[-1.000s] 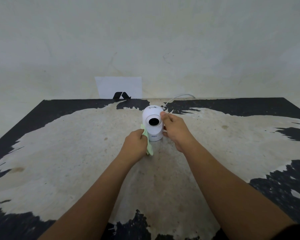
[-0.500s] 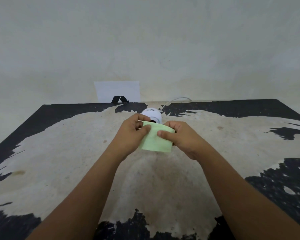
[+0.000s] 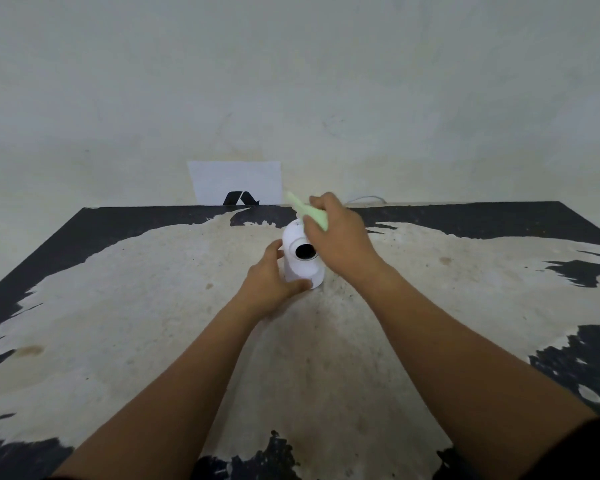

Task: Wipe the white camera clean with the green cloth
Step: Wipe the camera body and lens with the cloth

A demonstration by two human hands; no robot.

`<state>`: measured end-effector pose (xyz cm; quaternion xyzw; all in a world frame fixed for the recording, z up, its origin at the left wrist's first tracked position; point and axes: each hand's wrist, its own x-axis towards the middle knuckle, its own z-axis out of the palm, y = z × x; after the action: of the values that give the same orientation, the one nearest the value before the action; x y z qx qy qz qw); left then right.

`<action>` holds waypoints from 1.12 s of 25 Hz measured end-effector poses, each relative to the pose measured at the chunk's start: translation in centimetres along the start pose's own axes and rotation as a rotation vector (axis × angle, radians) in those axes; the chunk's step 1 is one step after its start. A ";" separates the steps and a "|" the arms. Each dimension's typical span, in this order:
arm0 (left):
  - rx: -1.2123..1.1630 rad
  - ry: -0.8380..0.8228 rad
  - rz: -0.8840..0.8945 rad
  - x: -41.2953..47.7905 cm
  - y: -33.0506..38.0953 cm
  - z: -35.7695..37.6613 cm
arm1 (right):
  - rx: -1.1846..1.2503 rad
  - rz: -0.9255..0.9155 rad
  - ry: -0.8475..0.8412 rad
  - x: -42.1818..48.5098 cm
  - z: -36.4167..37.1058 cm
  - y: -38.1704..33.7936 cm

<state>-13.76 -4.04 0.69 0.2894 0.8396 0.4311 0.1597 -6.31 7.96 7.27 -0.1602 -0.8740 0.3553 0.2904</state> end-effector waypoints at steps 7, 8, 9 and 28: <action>0.166 0.082 -0.059 1.4 -0.1 1.7 | -0.435 -0.298 -0.257 1.5 3.2 0.9; 0.185 0.073 -0.069 1.6 -0.1 1.6 | -0.425 -0.247 -0.244 1.7 3.3 1.2; 0.199 0.073 -0.084 1.7 -0.3 1.5 | -0.362 -0.173 -0.217 1.8 3.3 1.4; 0.236 0.142 -0.038 1.1 -0.6 1.5 | -0.054 0.284 -0.251 1.7 2.4 1.4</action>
<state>-14.05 -2.68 -0.68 0.2590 0.8989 0.3459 0.0730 -9.00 8.51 5.55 -0.2442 -0.8811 0.3863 0.1217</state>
